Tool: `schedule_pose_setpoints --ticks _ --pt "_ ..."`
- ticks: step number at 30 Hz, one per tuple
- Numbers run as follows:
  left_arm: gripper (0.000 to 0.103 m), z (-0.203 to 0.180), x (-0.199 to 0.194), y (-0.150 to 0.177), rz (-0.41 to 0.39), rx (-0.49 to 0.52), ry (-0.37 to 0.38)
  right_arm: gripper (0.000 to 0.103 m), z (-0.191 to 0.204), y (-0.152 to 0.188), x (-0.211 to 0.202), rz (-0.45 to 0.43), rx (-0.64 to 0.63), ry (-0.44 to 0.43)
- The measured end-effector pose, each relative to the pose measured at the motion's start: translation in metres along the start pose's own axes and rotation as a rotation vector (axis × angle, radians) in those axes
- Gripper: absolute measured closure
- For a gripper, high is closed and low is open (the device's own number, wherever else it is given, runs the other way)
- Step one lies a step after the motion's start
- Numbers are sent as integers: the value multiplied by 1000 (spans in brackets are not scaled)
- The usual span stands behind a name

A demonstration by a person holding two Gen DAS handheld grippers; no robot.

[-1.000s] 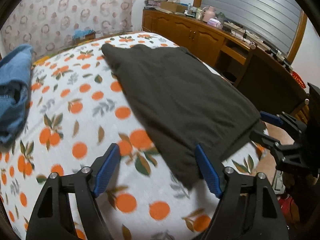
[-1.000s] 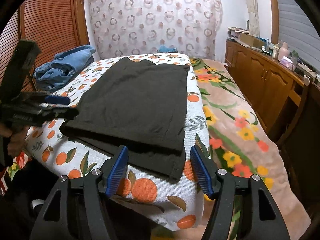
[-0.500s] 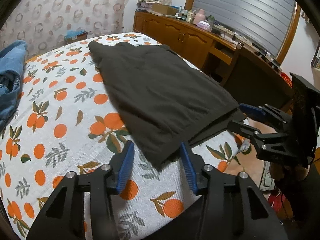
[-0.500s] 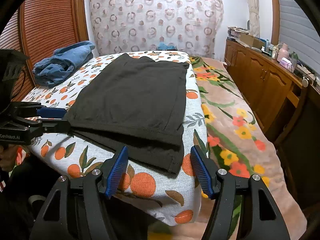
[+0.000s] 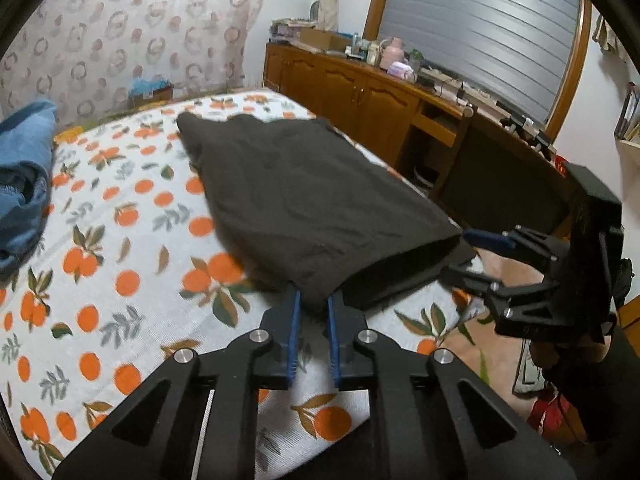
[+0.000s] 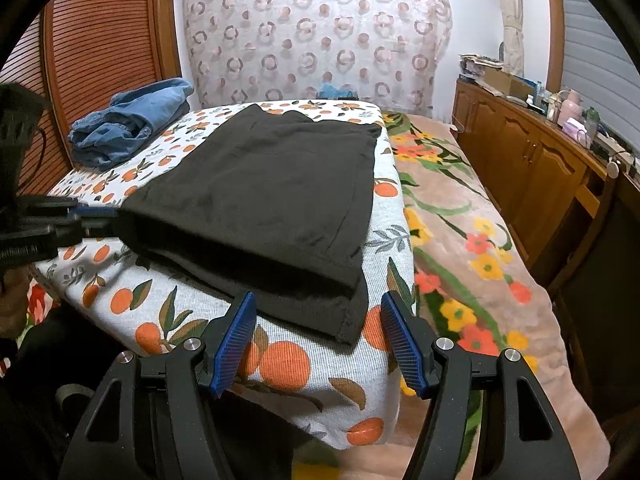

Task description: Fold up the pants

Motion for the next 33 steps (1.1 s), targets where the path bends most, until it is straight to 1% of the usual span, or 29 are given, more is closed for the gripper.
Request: schedule_pose_setpoints --ticks 3,6,11,15,20,27,33 --pt "90 -2 -6 -10 -22 11 -6 36 2 0 -1 4 -18 -7" --pt "90 -3 -7 -15 -16 31 -19 35 5 0 -2 6 -56 2" --pt "90 5 1 -4 19 18 -26 33 4 -3 0 2 -89 12" --pt "90 8 2 -2 14 -9 -10 32 6 -6 2 -2 -120 15" --pt "90 1 -5 -18 -12 16 -4 32 11 -11 4 -6 -156 28" --pt "90 -8 -9 -45 -34 70 -19 32 13 -14 8 -10 -179 18" --pt "90 -4 -7 -58 -40 73 -28 30 17 -14 4 -18 -201 -4"
Point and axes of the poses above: each gripper's, at about its wrist camera, not at the fingertips, and x roughly the way its jaws point, z to its left, y to its underside, the point moved 6 cm from there along x, roughly the way its jaws point, and after that the axes turned 15 degrees about y, right-handed, at the moved point
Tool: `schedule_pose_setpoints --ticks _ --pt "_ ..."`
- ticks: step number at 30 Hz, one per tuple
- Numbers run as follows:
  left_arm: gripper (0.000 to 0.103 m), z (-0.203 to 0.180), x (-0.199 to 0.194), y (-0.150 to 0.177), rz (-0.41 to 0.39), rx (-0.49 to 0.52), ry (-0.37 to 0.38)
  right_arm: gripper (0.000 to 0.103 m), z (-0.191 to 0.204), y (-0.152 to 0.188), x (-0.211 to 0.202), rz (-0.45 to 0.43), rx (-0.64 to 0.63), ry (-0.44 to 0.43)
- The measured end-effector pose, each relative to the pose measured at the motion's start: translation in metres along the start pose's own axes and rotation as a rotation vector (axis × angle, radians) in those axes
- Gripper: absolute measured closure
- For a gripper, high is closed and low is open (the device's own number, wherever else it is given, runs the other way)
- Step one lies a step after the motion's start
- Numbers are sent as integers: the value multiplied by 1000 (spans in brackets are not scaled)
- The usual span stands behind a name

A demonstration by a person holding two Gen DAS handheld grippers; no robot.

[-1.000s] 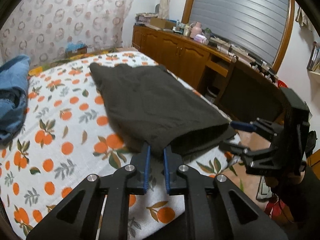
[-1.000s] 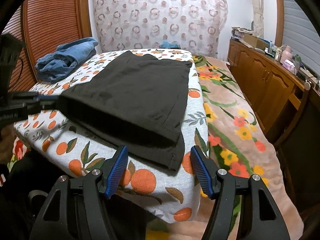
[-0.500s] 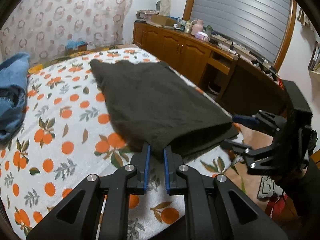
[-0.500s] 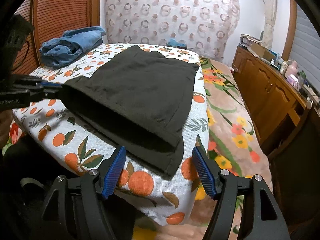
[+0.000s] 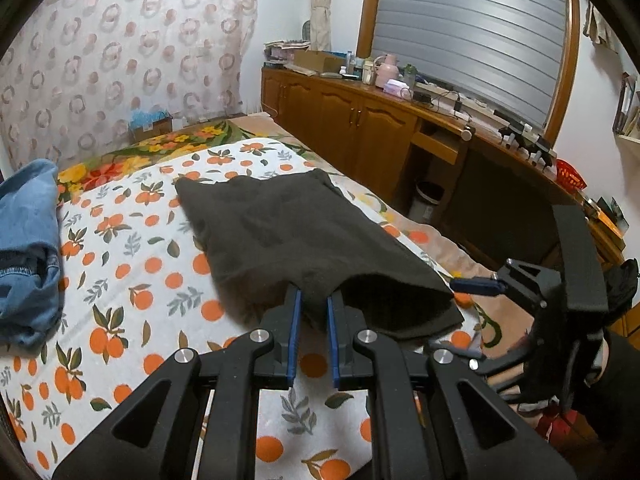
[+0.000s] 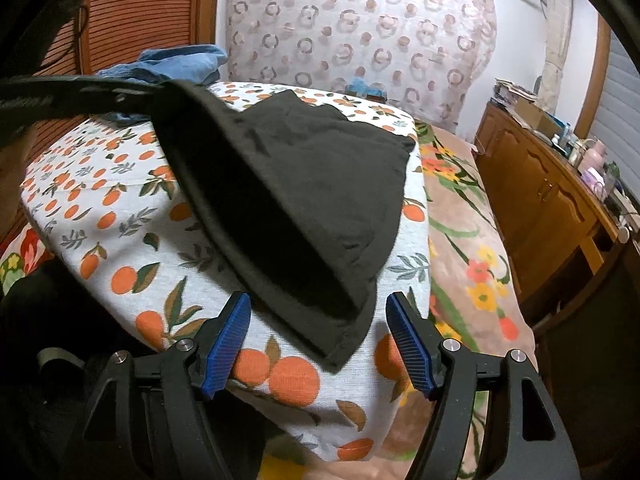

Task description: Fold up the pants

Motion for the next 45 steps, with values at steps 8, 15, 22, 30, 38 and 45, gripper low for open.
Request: schedule_pose_setpoints --ticks 8,15,22,30,38,45 --pt "90 1 2 -3 2 -4 5 25 -1 -3 6 -6 -19 48" --pt "90 3 4 -1 3 -8 13 24 1 -8 7 -51 -104 140" --pt "90 8 4 17 25 -21 14 34 -4 -8 5 -71 -95 144" --pt "90 6 6 28 48 -30 19 74 4 -7 1 -72 -151 94" --pt "91 -1 1 37 68 -16 32 95 1 -8 -7 -65 -177 72" --pt "91 -10 -27 49 72 1 48 96 8 -12 -34 -72 -169 7"
Point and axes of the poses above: each gripper's, at about its wrist camera, not at the fingertips, and x roughly the way its jaws point, z to its left, y to its underside, the point moved 6 cm from there along x, roughly the way its jaws point, and after that the axes turned 15 degrees about y, right-handed, at the moved point
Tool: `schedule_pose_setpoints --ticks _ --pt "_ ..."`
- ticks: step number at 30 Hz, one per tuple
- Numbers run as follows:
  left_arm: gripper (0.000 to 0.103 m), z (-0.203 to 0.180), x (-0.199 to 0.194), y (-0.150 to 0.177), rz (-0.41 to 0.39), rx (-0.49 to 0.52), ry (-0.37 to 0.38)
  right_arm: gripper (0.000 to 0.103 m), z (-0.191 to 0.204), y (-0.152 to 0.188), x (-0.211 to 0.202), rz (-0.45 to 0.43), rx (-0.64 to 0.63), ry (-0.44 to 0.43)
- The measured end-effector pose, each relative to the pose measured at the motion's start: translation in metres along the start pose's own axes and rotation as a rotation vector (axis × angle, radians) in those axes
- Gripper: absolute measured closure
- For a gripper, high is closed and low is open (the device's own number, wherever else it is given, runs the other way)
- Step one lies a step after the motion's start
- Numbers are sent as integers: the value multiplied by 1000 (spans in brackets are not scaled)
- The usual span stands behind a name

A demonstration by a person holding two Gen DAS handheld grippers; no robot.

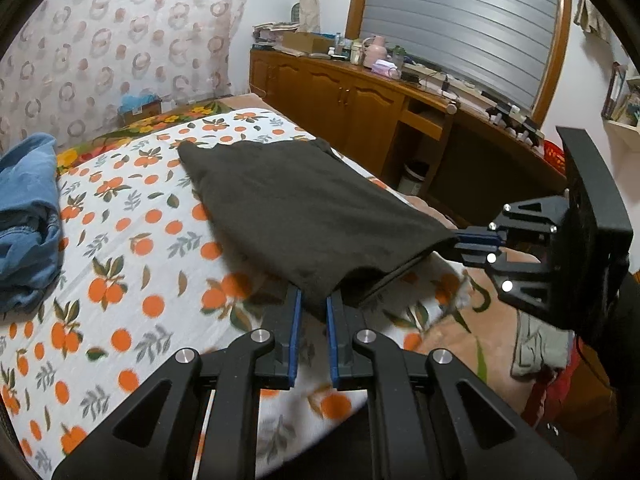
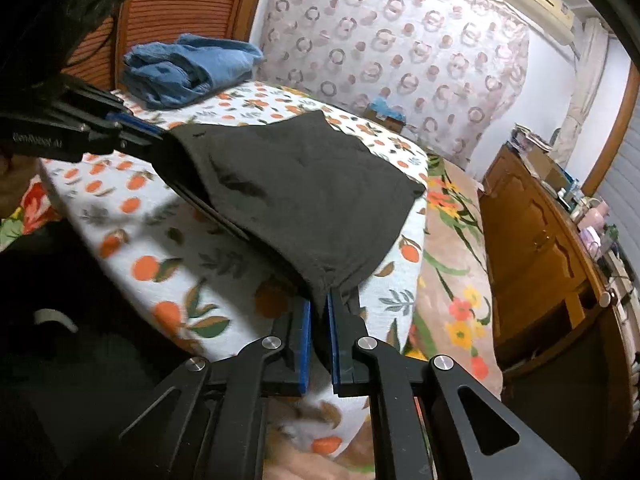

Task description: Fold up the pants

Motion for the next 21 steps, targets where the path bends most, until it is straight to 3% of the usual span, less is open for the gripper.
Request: schedule_pose_setpoints --ticks 5,10,21 --pt "91 -1 -19 8 -2 -10 11 96 6 -2 -26 -19 -18 -50" --pt "91 9 -10 -11 -7 -6 -1 96 -5 -18 -18 -26 -9 -33" --pt "91 77 32 -85 19 -50 -6 96 -50 -76 71 26 81 -67"
Point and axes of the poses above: each gripper's, at about its wrist camera, not at the fingertips, and x roughly the way its jaws point, z to its left, y to its underside, the point moved 6 cm from there along x, roughly the way its jaws point, and after that the axes turned 15 degrees about y, right-handed, at the moved point
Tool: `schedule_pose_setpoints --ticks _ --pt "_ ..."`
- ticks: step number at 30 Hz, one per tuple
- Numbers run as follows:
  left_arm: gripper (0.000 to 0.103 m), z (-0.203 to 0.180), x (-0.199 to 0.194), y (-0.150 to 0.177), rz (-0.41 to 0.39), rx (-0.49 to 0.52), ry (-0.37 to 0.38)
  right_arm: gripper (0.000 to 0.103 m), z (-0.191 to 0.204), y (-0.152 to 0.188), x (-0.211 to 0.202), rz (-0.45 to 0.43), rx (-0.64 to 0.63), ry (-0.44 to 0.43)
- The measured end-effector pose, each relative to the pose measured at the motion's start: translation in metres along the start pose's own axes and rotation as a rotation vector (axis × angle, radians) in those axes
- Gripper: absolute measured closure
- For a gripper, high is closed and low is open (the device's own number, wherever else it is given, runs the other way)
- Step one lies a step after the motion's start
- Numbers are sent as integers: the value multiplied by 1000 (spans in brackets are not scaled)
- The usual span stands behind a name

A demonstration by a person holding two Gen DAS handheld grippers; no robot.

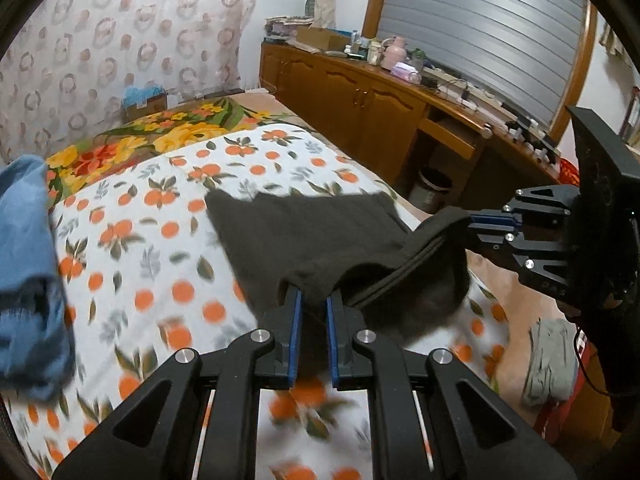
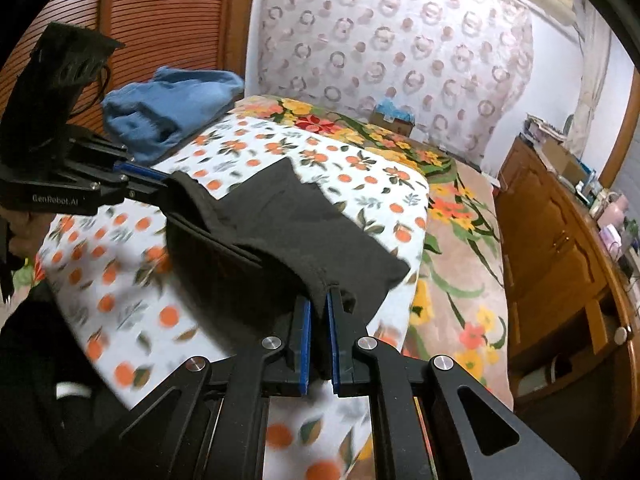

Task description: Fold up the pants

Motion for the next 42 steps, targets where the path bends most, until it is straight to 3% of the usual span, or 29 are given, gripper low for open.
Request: schedule_pose_setpoints --ticks 9,16,20,23,25,27,31,37,42 --pt "91 46 31 -45 16 -36 12 96 -20 -26 64 30 34 -49" --pt "87 76 53 -52 50 -89 26 96 -24 -35 111 85 70 -87" --pt "64 80 49 -53 35 -76 14 95 -28 -32 121 94 112 -93" --pt "56 79 39 -56 7 -66 24 95 -33 -31 126 106 142 -92" --pt "56 79 35 -57 -7 -60 19 94 -34 -32 122 105 148 -80" --pt "56 78 33 -55 -15 -61 22 80 -36 -33 121 104 159 -47" --pt "56 77 36 -45 -10 -72 33 69 -44 -37 112 83 209 4" --pt "56 75 54 -30 27 -64 21 69 -36 -26 83 69 247 6" --pt "56 83 70 -40 48 -59 -24 69 -18 -15 63 85 275 -29"
Point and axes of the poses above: each gripper's, at about its wrist camera, not at the fingertips, and x roughly the way its jaws point, z to its left, y to its underside, the point moved 6 cm from there along x, roughly the way its jaws point, and after that the axes turned 15 degrees about y, right-handed, at the moved point
